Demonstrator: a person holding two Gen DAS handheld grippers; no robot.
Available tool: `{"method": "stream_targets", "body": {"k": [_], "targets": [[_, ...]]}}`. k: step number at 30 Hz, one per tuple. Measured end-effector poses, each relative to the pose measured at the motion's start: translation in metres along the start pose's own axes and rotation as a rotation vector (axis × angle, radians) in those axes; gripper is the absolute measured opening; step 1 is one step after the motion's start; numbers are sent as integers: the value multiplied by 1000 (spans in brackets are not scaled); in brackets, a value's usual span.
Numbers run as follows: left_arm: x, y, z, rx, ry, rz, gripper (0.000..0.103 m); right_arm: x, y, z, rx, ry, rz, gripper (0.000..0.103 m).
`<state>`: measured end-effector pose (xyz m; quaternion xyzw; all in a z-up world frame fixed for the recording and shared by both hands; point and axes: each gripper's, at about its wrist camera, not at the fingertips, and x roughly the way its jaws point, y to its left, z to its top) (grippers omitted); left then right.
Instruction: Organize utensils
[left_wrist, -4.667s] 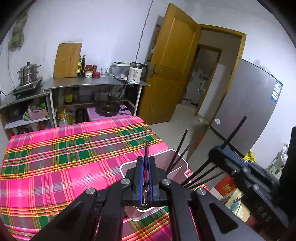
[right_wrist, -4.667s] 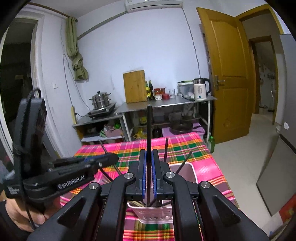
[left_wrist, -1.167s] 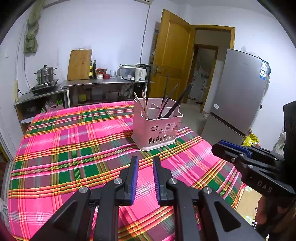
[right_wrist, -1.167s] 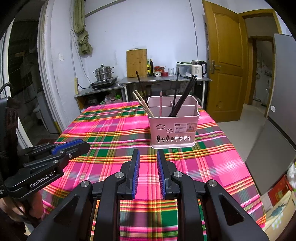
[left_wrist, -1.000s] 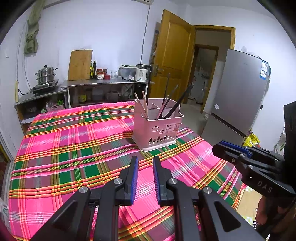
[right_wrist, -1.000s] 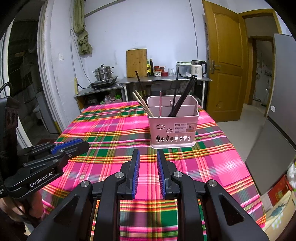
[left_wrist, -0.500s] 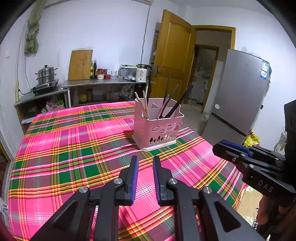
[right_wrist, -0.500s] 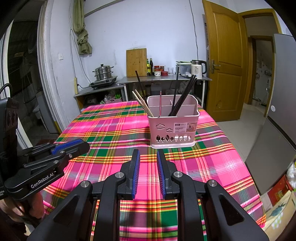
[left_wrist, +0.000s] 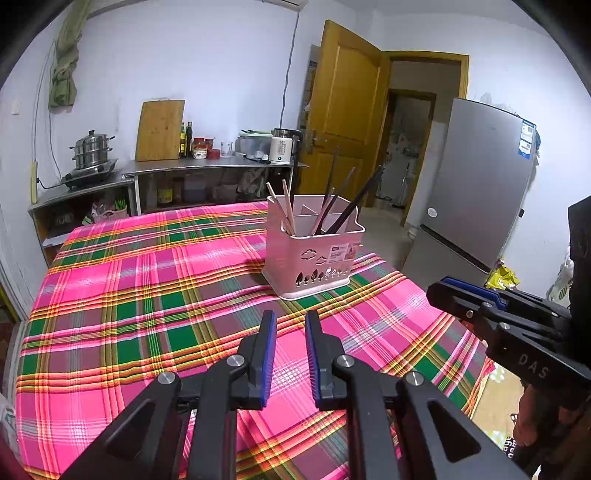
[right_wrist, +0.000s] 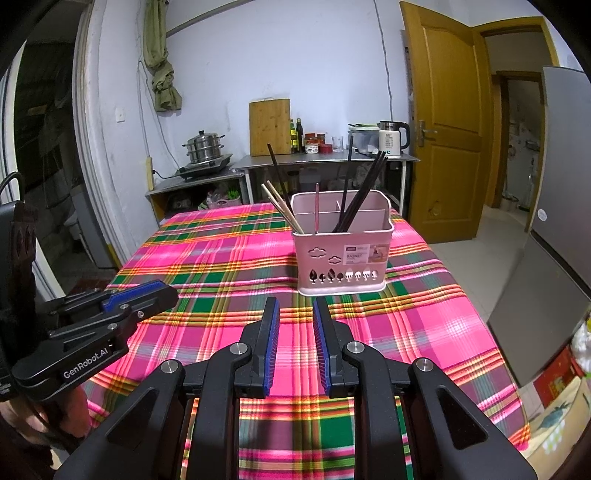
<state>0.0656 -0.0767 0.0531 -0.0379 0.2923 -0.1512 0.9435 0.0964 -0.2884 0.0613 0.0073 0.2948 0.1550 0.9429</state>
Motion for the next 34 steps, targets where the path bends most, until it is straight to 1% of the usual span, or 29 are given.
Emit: {"method": "stream_targets", "body": {"k": [12, 15, 22, 34], "targets": [[-2, 0, 0, -6, -5, 10, 15, 0, 1, -1, -1, 9, -1, 19], [-1, -3, -1, 7, -7, 41, 15, 0, 2, -1, -1, 10, -2, 19], [1, -5, -3, 0, -8, 11, 15, -1, 3, -1, -1, 11, -3, 19], [3, -5, -5, -10, -11, 12, 15, 0, 2, -1, 3, 16, -5, 19]]}}
